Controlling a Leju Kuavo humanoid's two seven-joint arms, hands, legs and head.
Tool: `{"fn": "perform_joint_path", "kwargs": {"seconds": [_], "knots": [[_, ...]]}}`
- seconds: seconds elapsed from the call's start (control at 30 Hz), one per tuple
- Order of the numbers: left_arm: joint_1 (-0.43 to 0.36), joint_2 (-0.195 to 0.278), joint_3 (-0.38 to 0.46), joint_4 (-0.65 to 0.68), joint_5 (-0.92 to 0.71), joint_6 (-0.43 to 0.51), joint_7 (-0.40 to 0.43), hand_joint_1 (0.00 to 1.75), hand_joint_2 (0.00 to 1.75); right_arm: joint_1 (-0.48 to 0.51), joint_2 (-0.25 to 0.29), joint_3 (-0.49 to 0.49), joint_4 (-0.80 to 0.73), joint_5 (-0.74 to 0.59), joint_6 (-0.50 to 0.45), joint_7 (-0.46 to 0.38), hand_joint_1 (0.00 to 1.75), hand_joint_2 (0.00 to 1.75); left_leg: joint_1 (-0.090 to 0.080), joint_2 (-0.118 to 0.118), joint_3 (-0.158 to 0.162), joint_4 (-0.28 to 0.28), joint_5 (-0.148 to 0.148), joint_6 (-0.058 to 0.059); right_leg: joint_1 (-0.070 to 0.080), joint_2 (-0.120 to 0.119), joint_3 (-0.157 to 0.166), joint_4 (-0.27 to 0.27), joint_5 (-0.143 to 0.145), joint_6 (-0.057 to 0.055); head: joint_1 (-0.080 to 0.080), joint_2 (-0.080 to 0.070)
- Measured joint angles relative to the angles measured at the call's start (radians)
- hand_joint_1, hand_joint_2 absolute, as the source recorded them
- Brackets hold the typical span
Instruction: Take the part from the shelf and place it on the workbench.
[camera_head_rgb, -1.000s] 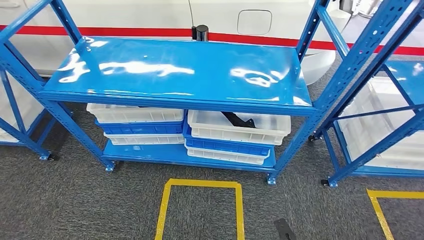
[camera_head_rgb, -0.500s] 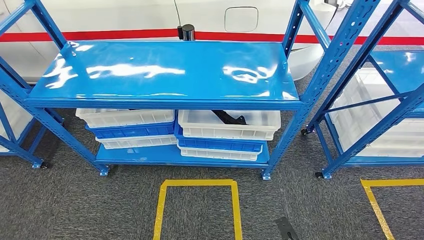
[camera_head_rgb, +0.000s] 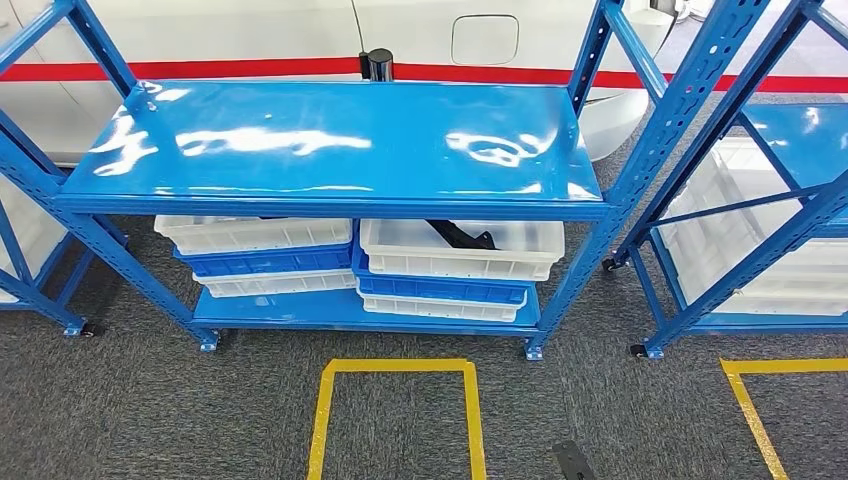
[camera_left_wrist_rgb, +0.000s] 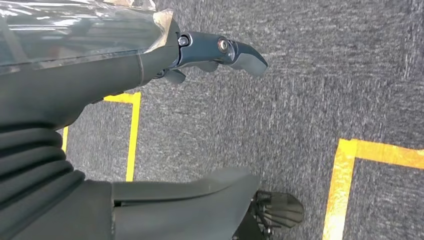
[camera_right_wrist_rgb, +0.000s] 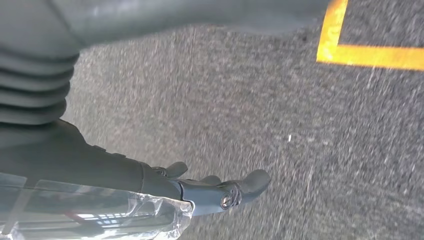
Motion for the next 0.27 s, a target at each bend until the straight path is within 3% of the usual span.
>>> {"fn": "perform_joint_path", "kwargs": {"seconds": [0.27], "knots": [[0.051,0.022,-0.107,-0.042,0.160,-0.045,0.029,0.00,0.00,0.042,-0.010,0.082,-0.043,-0.159,0.044,-0.030,0.00,0.00,-0.004,0.000,0.000,0.000,0.000,0.001,-0.002,0.000,0.000,0.000,0.000,0.000,0.000,0.000]]}}
